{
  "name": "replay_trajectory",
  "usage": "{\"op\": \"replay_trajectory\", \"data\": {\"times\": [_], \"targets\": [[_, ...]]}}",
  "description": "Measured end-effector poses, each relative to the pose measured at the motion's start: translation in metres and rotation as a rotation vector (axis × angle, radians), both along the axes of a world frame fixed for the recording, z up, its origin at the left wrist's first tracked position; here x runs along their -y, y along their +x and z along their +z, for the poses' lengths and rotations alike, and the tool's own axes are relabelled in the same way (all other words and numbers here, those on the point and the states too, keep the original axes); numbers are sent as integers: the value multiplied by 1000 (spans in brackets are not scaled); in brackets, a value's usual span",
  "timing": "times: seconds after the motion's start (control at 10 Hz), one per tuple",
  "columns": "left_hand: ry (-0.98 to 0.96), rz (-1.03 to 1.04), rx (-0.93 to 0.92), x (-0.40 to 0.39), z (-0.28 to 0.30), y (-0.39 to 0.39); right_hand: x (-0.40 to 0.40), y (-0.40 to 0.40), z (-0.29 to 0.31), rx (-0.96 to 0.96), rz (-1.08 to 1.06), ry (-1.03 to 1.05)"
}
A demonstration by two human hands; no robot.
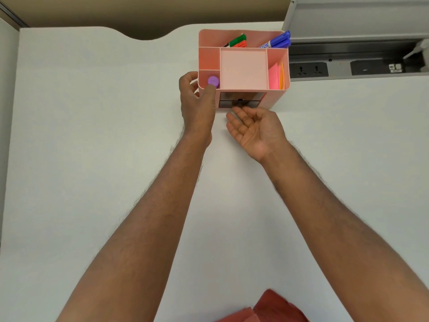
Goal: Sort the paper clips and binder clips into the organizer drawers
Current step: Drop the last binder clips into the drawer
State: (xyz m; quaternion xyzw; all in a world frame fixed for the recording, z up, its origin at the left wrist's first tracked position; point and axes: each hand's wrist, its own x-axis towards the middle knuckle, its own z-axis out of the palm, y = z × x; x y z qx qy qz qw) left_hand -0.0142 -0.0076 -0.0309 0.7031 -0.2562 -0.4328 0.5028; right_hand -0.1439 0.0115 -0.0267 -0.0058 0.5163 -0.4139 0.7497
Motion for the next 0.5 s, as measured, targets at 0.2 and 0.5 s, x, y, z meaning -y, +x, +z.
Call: {"op": "replay_trajectory", "data": {"times": [0.2, 0.5], "targets": [[-4, -56, 276, -19, -6, 2, -25, -11, -4, -757, 320, -291], [-42, -351, 956, -94, -13, 13, -62, -52, -19, -1716, 977, -831]]}}
